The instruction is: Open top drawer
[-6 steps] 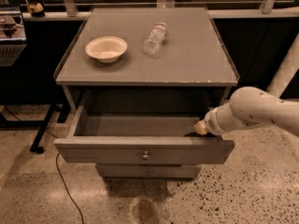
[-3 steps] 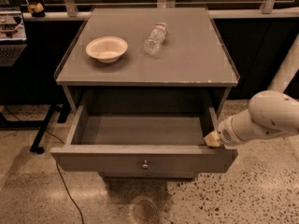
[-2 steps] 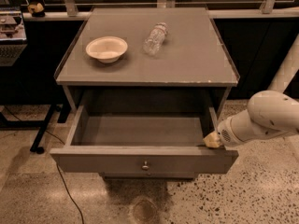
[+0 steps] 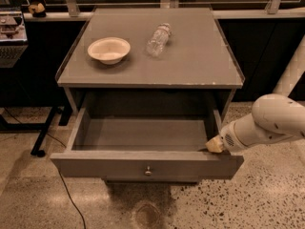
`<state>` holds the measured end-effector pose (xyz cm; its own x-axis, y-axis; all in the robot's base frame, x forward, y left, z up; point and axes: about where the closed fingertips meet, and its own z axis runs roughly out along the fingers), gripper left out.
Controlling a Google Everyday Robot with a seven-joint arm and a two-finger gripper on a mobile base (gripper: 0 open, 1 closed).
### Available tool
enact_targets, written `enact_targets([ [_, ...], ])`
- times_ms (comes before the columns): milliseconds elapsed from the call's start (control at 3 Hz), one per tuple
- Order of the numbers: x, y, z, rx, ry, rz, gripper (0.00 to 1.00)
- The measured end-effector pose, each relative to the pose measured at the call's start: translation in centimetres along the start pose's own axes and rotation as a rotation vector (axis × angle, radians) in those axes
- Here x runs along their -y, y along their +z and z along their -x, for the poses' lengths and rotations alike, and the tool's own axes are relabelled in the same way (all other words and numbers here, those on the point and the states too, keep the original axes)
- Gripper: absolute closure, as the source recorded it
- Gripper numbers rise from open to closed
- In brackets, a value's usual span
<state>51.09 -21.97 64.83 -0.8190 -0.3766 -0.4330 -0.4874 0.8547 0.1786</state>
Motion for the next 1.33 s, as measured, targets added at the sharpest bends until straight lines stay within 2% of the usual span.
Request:
enact_targets([
  [333,-0.3,0.3,-1.2,-0.002,0.034,0.019,1.00],
  [667,-0.4,0.1,-1.1,0.001,0.037,0.019,1.00],
  [1000,0.0,-2.0,1.4,0.117,0.056,-0.034,1.00],
  [1333,0.3,-6.1,4.7,0.276,0.064,-0.131,1.00],
])
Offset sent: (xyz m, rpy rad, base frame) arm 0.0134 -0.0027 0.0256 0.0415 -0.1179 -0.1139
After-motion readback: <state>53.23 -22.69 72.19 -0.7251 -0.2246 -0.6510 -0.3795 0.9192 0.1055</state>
